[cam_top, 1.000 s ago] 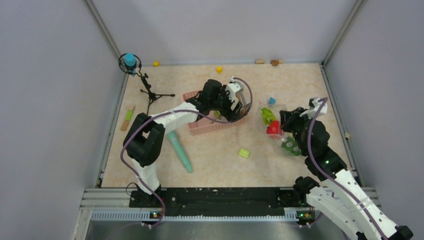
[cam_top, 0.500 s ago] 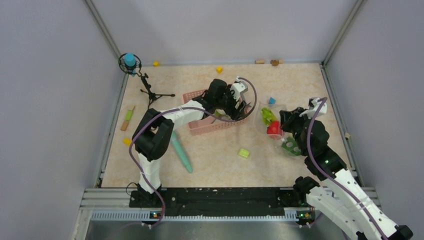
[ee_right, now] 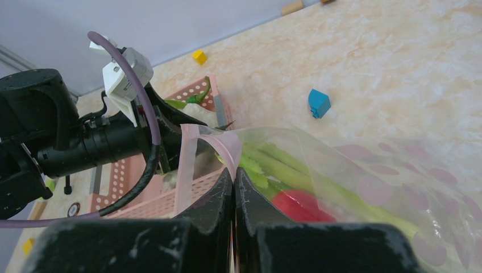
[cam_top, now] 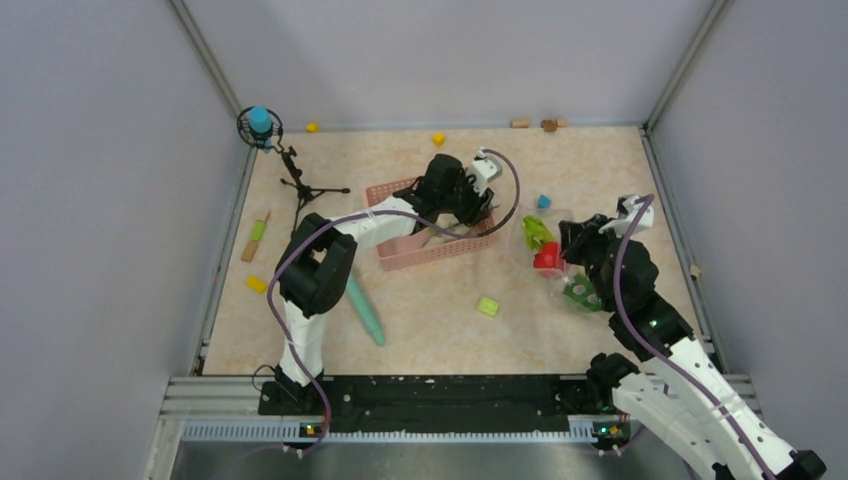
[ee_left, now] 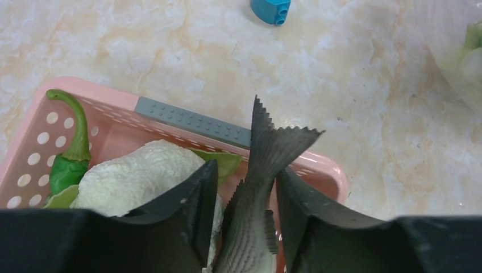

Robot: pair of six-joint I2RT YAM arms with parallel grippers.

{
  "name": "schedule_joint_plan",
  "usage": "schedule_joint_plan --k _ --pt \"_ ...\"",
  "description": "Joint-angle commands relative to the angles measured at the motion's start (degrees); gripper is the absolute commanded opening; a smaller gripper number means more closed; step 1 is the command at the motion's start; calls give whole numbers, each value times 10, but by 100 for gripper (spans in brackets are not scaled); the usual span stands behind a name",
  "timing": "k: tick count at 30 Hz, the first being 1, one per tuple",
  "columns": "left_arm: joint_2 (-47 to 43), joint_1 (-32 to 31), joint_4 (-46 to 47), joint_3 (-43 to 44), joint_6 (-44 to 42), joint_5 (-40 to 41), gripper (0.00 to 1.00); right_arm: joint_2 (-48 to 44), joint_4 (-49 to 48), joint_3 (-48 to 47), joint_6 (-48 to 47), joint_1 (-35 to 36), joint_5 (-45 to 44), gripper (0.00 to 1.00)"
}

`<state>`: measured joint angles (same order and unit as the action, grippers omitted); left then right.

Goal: Place the food in the zip-top bag and seal the zipper
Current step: Pick up the fake fish from the bin.

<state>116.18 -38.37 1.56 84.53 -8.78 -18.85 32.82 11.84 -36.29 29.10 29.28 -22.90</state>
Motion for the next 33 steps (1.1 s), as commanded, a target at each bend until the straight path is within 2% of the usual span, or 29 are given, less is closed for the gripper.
schedule_joint_plan --k 1,5,11,15,17,18,24,33 --pt "2 0 31 16 -5 14 41 0 -22 -14 -4 -5 -9 0" --pt "5 0 32 16 -5 14 35 0 -21 -13 -5 -4 -12 0" --pt "14 0 26 23 -7 0 34 -1 -19 -14 -5 -5 -14 0" --pt "16 0 20 23 -11 -3 16 -2 -18 -15 -5 -4 -17 0" --pt "15 0 18 22 -11 5 2 -3 -18 -15 -5 -5 -16 0" --pt "13 0 18 21 -11 9 0 -3 -17 -15 -6 -5 -16 0" --pt "-30 0 48 -4 1 45 0 -4 -17 -15 -5 -4 -13 0" --pt "-179 -1 162 -101 70 198 0 -6 -17 -15 -2 -5 -10 0"
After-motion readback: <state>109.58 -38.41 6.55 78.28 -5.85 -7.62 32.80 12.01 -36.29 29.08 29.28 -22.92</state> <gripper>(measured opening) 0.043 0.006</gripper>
